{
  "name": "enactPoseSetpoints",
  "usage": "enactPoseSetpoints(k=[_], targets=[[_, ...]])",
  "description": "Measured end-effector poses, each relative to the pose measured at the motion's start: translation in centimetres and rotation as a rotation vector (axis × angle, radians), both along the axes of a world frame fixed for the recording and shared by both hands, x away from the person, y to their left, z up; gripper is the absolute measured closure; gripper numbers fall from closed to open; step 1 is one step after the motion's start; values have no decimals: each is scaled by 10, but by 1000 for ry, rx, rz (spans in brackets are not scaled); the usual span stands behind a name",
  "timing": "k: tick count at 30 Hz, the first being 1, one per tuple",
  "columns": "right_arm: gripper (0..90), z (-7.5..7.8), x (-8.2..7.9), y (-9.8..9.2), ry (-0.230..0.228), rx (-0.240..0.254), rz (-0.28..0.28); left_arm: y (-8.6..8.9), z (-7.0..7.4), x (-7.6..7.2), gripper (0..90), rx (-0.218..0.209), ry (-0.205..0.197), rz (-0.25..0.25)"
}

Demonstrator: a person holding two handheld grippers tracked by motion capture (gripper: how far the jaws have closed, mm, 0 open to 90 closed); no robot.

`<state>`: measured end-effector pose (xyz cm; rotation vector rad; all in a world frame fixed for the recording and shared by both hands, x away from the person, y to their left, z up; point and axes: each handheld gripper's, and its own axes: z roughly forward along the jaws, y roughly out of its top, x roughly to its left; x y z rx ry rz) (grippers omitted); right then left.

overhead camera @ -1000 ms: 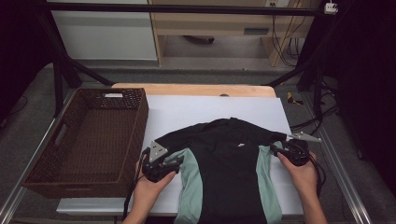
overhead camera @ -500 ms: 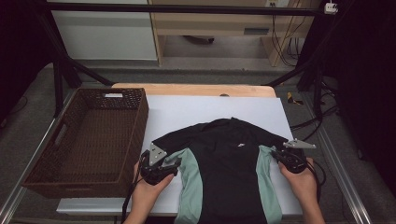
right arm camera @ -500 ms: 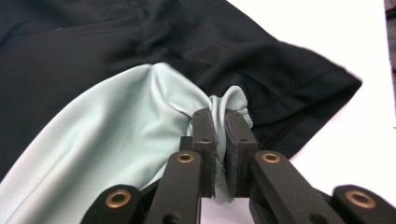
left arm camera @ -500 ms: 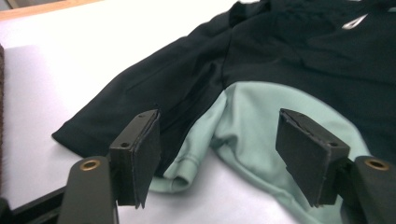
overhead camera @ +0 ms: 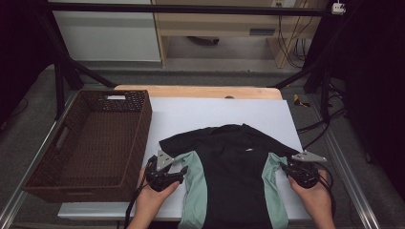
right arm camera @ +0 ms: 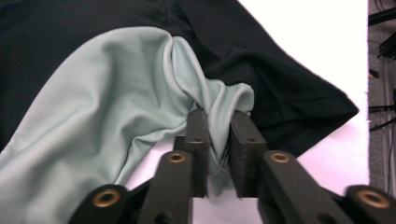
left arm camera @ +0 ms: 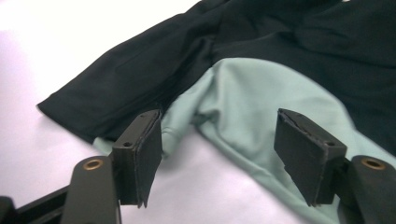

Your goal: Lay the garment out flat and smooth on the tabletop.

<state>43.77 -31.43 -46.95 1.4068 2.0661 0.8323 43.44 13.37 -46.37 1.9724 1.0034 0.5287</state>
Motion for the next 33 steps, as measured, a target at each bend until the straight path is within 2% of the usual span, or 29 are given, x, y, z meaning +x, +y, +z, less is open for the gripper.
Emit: enactPoseSetpoints(k=[4, 8, 10, 13, 17, 22, 24, 27, 33], targets=[[611, 9, -2, 0, -61, 35, -23, -9, 4, -7, 335, -4, -8, -37], [556, 17, -3, 9, -103, 43, -1, -21, 6, -13, 358, -6, -15, -77], [547, 18, -3, 15, -111, 44, 17, -28, 4, -16, 396, 5, 4, -112], [539, 20, -3, 24, -118, 41, 45, -36, -3, -18, 453, 49, 32, -146], [534, 21, -4, 32, -125, 44, 69, -41, -10, -18, 577, 74, 69, -180], [532, 21, -3, 35, -121, 40, 78, -46, -19, -19, 700, 108, 81, -202], [532, 21, -3, 35, -123, 41, 78, -46, -19, -19, 728, 113, 71, -206], [532, 21, -4, 34, -123, 47, 73, -45, -19, -18, 768, 103, 81, -206], [532, 21, -4, 34, -123, 53, 73, -44, -16, -22, 812, 110, 91, -217]])
